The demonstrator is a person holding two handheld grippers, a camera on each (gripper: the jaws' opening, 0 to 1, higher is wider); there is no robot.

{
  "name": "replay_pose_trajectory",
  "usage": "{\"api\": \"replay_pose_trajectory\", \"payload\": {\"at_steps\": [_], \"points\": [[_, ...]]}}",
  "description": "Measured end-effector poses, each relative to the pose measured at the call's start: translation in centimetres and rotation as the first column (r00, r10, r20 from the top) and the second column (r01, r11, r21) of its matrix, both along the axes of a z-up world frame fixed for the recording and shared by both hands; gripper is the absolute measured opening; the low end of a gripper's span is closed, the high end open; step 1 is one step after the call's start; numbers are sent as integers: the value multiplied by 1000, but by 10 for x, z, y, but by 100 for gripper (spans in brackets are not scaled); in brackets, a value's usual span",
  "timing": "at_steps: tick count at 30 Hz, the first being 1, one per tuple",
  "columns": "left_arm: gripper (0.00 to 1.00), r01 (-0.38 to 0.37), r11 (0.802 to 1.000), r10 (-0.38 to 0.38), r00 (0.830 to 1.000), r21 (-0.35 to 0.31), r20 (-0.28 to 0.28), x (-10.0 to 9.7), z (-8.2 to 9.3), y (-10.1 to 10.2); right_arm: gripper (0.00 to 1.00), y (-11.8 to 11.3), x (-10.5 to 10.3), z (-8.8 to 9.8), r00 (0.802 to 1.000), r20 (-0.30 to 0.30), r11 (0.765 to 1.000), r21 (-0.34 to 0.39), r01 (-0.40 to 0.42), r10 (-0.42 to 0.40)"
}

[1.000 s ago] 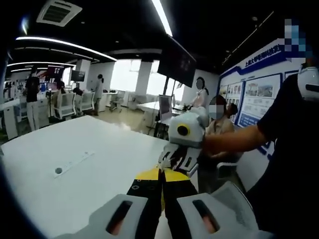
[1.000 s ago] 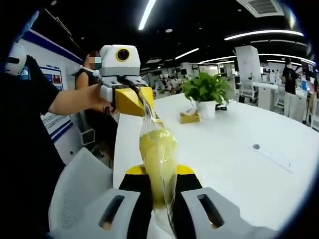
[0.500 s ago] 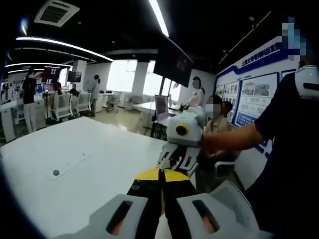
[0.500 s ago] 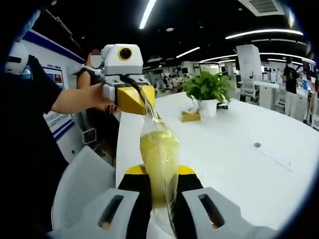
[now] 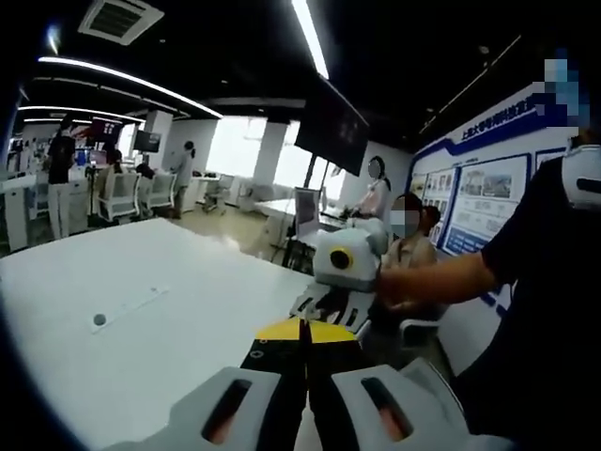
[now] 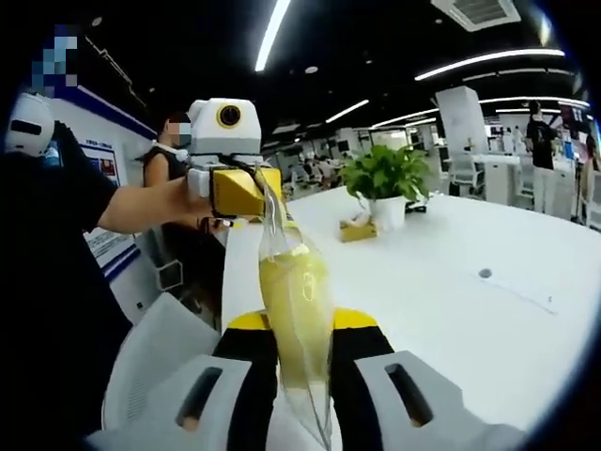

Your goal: Compare the silicone blocks by pressing each to a similar depth, holding the contact briefly, and releasing to observe deformation and rebound differences across the visible hardness samples.

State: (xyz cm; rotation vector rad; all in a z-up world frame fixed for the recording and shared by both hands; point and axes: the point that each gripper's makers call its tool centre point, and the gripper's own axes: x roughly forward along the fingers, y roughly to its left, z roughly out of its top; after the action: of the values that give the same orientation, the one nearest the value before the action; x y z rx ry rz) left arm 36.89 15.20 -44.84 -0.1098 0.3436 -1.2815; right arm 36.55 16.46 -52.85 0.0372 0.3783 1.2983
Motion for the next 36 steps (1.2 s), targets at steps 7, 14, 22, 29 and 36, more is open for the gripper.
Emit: {"api": "replay_pose_trajectory", "payload": {"at_steps": [7, 14, 22, 29, 36], "points": [[0, 5, 1000, -6, 999, -14, -42, 1, -3, -4, 21, -6, 0, -3, 1000, -10, 1000, 8, 23, -23], [0, 1, 1000, -2, 997, -8, -72, 3, -12, -9, 27, -12, 6, 5, 998, 5, 995, 77, 69, -69], [0, -18, 999, 14, 993, -36, -115, 5, -17, -9, 53, -20, 5, -1, 987, 118, 993, 40, 109, -113], [0, -38, 997, 29, 991, -63, -131, 6, -17, -9, 71, -36, 8, -3, 969, 130, 976, 74, 204, -212], [0, -59, 993, 42, 984, -97, -175, 7, -22, -8, 88, -48, 6, -4, 948, 111, 949, 143, 280, -297]]}}
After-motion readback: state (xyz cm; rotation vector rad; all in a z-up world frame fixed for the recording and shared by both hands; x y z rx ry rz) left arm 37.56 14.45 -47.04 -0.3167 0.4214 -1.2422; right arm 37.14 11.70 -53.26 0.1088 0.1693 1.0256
